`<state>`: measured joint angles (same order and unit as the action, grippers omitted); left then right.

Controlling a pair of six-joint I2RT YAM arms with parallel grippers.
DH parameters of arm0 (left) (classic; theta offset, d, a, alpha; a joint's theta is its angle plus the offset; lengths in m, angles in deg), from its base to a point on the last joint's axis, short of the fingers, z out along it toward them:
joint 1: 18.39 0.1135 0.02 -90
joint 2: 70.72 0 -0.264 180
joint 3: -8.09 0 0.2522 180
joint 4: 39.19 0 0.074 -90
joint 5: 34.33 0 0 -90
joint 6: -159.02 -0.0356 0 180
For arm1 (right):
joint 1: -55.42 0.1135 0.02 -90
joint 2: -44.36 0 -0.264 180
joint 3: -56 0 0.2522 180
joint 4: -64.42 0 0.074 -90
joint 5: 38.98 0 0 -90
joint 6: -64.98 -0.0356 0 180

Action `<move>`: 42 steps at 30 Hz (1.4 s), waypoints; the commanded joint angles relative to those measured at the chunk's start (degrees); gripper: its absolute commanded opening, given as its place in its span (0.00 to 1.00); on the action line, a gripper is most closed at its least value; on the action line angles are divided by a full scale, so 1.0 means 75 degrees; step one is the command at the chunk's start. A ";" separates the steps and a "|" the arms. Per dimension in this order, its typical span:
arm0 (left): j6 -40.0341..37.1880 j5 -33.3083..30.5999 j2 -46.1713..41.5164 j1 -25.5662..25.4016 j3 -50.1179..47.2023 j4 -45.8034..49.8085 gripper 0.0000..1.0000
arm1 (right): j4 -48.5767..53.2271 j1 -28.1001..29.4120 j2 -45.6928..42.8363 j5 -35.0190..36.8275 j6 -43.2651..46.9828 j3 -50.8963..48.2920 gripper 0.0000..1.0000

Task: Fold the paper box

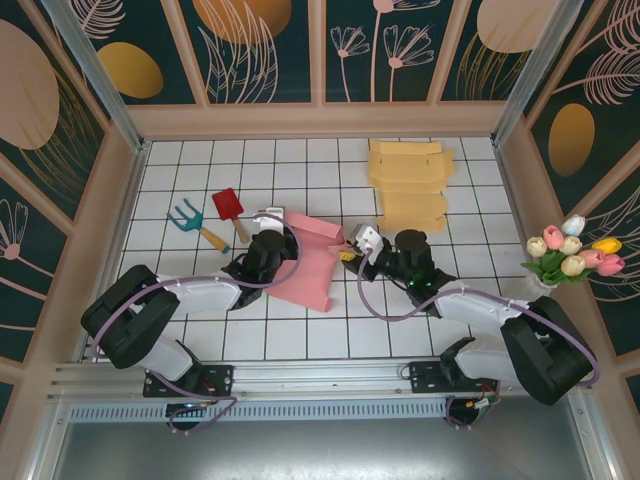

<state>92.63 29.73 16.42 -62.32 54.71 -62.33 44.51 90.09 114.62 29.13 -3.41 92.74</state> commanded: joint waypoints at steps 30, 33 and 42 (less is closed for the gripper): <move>0.1238 -0.0130 0.0517 -0.0196 0.0483 0.0093 0.00 | -0.3568 0.1349 0.2274 0.1578 -0.1289 -0.0645 0.35; 0.1258 -0.0146 0.0569 -0.0211 0.0458 0.0149 0.00 | -0.4197 0.1463 0.2616 0.2215 -0.1688 -0.0565 0.35; 0.1304 -0.0288 0.0695 -0.0204 0.0376 0.0280 0.00 | -0.4792 0.1652 0.3369 0.3819 -0.2457 -0.0033 0.36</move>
<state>100.20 24.90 21.07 -62.91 56.02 -57.18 13.17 101.24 138.62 53.41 -17.75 90.38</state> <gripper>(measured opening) 0.088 0.353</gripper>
